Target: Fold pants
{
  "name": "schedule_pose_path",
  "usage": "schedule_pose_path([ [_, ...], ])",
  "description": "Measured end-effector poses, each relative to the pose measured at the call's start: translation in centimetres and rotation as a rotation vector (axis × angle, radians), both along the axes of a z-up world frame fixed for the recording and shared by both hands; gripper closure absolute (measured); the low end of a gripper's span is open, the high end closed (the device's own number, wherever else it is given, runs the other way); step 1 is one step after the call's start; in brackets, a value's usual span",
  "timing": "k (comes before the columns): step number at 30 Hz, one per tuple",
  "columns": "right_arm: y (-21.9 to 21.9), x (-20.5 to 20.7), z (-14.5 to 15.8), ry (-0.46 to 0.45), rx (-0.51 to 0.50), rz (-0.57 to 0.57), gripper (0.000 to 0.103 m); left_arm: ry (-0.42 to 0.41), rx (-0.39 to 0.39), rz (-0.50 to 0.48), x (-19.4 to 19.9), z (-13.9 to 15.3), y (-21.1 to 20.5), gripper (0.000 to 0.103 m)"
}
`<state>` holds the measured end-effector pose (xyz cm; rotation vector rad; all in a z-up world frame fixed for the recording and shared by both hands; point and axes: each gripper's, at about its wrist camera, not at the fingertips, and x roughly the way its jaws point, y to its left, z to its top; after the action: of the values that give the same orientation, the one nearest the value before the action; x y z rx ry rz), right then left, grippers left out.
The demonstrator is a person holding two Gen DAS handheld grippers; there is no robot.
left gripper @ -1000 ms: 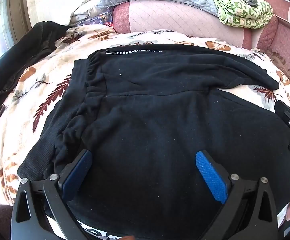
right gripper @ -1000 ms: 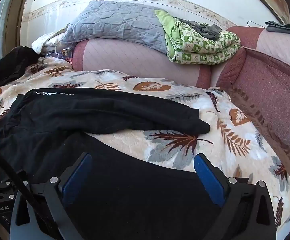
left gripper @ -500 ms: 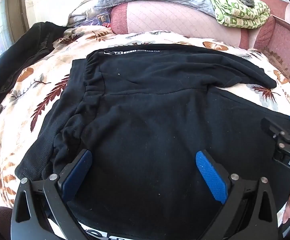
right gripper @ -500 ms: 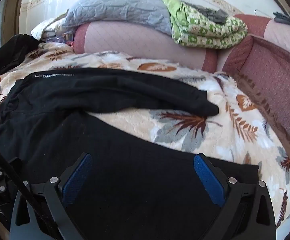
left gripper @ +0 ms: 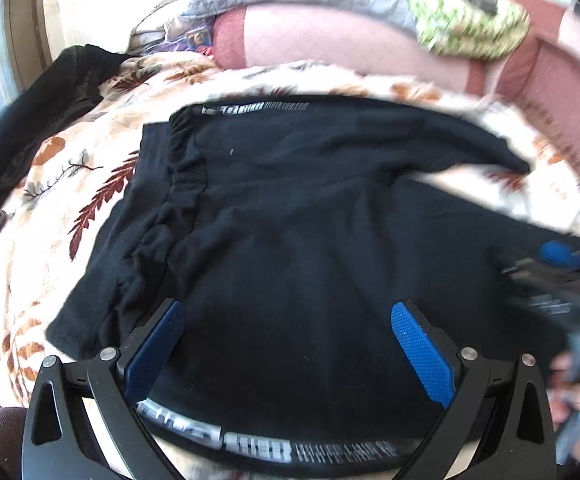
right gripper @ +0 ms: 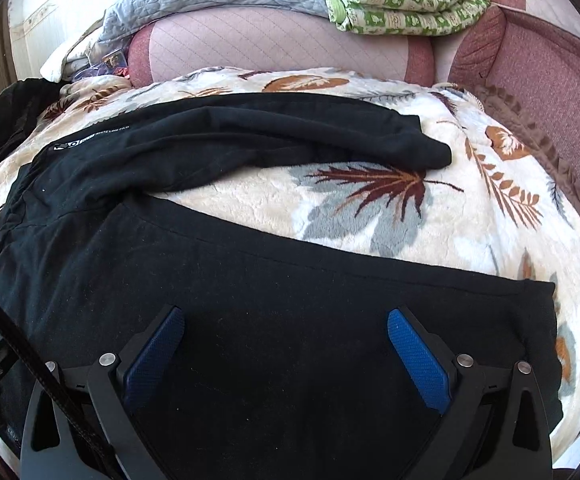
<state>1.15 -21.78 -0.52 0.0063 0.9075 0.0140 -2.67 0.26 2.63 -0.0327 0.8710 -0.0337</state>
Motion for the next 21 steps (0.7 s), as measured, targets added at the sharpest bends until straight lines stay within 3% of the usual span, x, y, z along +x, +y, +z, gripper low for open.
schedule_pose_path([
  [2, 0.0, 0.0, 0.0, 0.007, 0.001, -0.004, 0.0, -0.071, -0.041, -0.017, -1.8, 2.8, 1.3, 0.0],
  [5, 0.1, 0.1, -0.1, 0.008, -0.001, -0.007, 0.0, -0.138, -0.03, -0.018, -3.6, 6.2, 4.5, 0.0],
  [8, -0.1, 0.0, 0.0, 0.009, 0.01, -0.002, 0.0, -0.098, -0.027, 0.02, -2.8, 7.0, 8.3, 0.0],
  [11, 0.1, 0.4, -0.2, 0.019, 0.0, 0.003, 0.0, 0.001, -0.062, 0.067, -0.2, 6.2, 12.0, 0.001],
  [12, 0.1, 0.3, -0.2, 0.014, -0.004, 0.004, 0.0, 0.024, -0.09, 0.072, 0.7, 5.9, 12.9, 0.01],
  [13, 0.0, 0.2, -0.2, 0.007, 0.0, 0.005, 0.0, 0.045, -0.11, 0.08, 1.6, 5.6, 13.6, 0.028],
  [15, -0.5, -0.2, -0.2, -0.012, 0.037, 0.015, 0.0, 0.095, -0.149, 0.092, 3.5, 4.9, 14.5, 0.05],
  [18, -1.3, -0.8, 0.0, -0.047, 0.087, 0.026, 0.0, 0.119, -0.187, 0.089, 5.7, 3.9, 14.3, 0.052],
  [21, -1.4, -1.1, 0.3, -0.066, 0.108, 0.016, 0.0, 0.168, -0.114, 0.072, 7.6, 2.4, 12.8, 0.052],
])
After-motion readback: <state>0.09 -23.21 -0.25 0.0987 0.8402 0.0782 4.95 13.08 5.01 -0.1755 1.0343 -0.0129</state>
